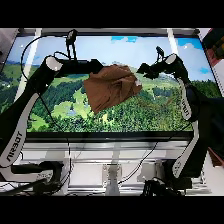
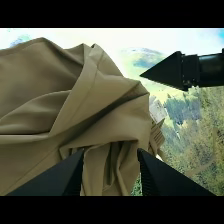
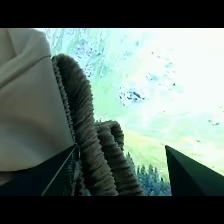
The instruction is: Fold the clothes and pants, and hang the long-sleeved shirts on hangers.
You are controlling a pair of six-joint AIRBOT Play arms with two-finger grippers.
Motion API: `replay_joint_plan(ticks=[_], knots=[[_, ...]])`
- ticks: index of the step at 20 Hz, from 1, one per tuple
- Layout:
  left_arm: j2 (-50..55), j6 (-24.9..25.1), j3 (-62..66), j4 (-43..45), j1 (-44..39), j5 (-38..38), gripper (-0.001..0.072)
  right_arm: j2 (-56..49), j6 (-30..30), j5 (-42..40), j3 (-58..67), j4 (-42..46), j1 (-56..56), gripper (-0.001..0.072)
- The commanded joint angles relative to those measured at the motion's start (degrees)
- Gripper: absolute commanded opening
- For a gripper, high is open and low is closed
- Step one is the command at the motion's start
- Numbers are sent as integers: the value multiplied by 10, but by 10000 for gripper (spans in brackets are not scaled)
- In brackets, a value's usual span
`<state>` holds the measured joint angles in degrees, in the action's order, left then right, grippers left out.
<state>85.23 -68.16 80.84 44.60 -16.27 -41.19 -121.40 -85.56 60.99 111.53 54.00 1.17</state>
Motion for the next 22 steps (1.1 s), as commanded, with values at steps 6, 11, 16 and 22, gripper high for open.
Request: replay_joint_plan(ticks=[6,11,16,22], knots=[[0,0,0,0,0,-1,365,-79,56,82,0,-274,27,588],[0,0,0,0,0,-1,364,-87,120,144,0,-408,37,590],[0,0,0,0,0,-3,364,-86,166,194,0,-415,47,642],[0,0,0,0,0,-3,364,-86,178,161,27,-227,14,691]])
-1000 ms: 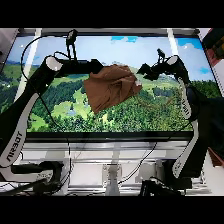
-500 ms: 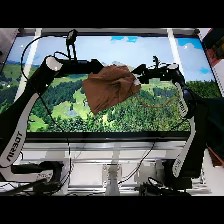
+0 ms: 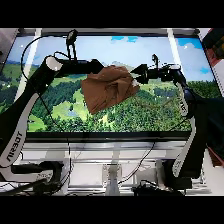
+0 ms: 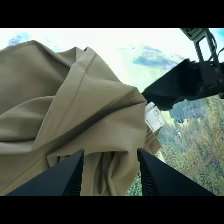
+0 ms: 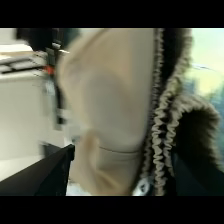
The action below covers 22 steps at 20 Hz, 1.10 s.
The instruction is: Fold the clothes and pants, and hang the long-sleeved shirts on hangers.
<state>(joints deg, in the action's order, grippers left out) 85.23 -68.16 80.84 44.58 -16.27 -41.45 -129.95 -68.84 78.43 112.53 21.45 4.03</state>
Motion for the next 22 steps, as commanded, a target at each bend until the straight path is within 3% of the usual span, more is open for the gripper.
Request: replay_joint_plan(ticks=[1,4,8,11,16,22], knots=[[0,0,0,0,0,0,364,0,10,-21,37,136,-24,691],[0,0,0,0,0,0,364,12,7,-75,67,206,-54,690],[0,0,0,0,0,-2,364,38,-47,-126,67,378,-82,689],[0,0,0,0,0,-2,364,40,-104,-122,66,388,-77,681],[0,0,0,0,-1,-2,365,24,-126,-82,43,313,-68,679],[0,0,0,0,-1,-2,364,-22,-119,-26,43,132,-85,680]])
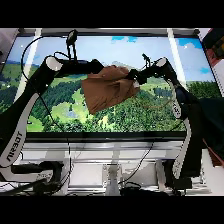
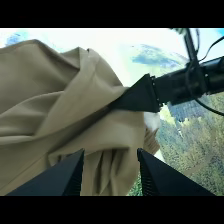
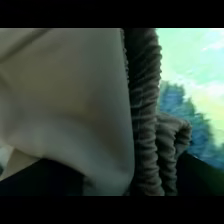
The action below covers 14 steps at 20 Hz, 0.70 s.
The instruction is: Fold the clothes and pants, and hang the long-sleeved shirts on hangers.
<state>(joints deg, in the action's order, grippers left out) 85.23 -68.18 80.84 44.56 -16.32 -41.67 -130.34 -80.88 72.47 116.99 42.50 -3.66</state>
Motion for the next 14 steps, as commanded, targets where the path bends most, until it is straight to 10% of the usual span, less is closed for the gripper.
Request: replay_joint_plan(ticks=[1,4,9,11,14], knots=[[0,0,0,0,0,0,364,-19,17,42,-2,-92,-14,680],[0,0,0,0,0,0,365,-19,26,38,-2,-113,-38,675],[0,0,0,0,0,0,364,-19,21,-3,-2,-147,-98,370],[0,0,0,0,0,0,365,-17,25,-23,-2,-197,-115,88],[0,0,0,0,1,0,364,5,75,-10,-1,-243,-113,43]])
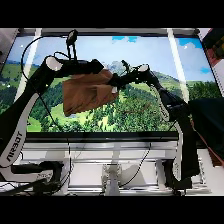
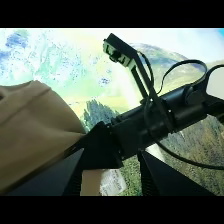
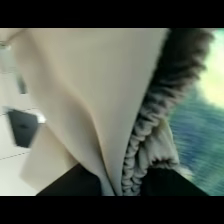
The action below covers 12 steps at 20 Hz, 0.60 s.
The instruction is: Fold the clothes and pants, and hang the long-sleeved shirts on hangers.
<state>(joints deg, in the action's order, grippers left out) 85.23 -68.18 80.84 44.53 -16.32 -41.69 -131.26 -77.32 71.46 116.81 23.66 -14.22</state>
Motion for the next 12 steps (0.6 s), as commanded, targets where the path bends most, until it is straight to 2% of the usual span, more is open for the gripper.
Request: replay_joint_plan(ticks=[1,7,12], knots=[[0,0,0,0,1,0,364,26,57,17,1,-53,-1,43],[-12,0,0,0,1,1,365,116,64,161,0,-44,104,42],[-53,0,1,0,1,9,347,207,47,183,0,-3,270,42]])
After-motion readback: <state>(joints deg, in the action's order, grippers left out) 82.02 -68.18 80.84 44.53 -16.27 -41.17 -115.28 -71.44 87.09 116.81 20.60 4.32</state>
